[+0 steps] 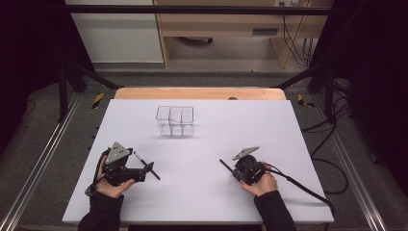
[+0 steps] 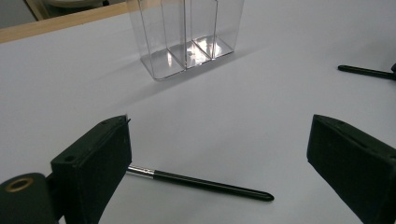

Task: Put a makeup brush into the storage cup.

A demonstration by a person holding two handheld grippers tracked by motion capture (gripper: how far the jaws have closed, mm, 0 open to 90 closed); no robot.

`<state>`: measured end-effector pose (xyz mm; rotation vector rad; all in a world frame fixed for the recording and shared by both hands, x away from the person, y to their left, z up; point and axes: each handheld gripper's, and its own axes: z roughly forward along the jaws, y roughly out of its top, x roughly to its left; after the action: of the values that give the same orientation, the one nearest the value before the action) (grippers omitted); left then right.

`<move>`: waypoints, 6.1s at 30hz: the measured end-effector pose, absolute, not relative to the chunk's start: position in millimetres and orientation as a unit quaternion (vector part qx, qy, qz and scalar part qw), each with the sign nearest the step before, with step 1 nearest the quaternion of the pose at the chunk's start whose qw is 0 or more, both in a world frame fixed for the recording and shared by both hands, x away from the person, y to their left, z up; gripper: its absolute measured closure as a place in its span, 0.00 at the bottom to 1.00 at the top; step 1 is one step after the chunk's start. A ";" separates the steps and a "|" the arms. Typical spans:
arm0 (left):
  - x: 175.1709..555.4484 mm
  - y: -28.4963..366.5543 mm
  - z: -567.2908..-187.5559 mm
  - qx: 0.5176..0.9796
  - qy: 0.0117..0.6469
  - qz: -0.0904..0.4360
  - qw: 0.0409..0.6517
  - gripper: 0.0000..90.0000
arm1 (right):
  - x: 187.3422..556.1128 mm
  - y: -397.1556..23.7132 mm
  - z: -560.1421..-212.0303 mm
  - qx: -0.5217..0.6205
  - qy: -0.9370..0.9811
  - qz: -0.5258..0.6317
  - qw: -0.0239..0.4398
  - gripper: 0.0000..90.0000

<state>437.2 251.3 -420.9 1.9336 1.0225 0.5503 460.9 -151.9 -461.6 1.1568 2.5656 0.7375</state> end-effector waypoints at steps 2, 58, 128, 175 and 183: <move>437.3 251.2 -421.0 0.775 0.409 0.220 0.428 0.06 | 460.9 -151.7 -461.8 0.396 0.875 0.252 0.117 0.93; 436.3 244.5 -418.3 0.787 0.394 0.217 0.423 0.07 | 465.8 -155.2 -428.7 0.388 0.890 0.230 0.074 0.94; 437.4 175.0 -376.1 0.861 0.239 0.260 0.366 0.06 | 475.7 -101.4 -351.0 0.244 0.924 0.294 0.027 0.94; 419.6 126.7 -393.8 0.901 0.096 0.285 0.311 0.07 | 473.3 -74.9 -373.6 0.208 0.938 0.273 -0.040 0.94; 417.5 117.9 -400.9 0.906 0.073 0.294 0.295 0.09 | 473.7 -71.9 -377.7 0.206 0.939 0.271 -0.049 0.94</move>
<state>417.5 117.9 -400.9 2.4111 0.1951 0.7834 473.7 -71.9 -377.7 0.6670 3.0455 0.8784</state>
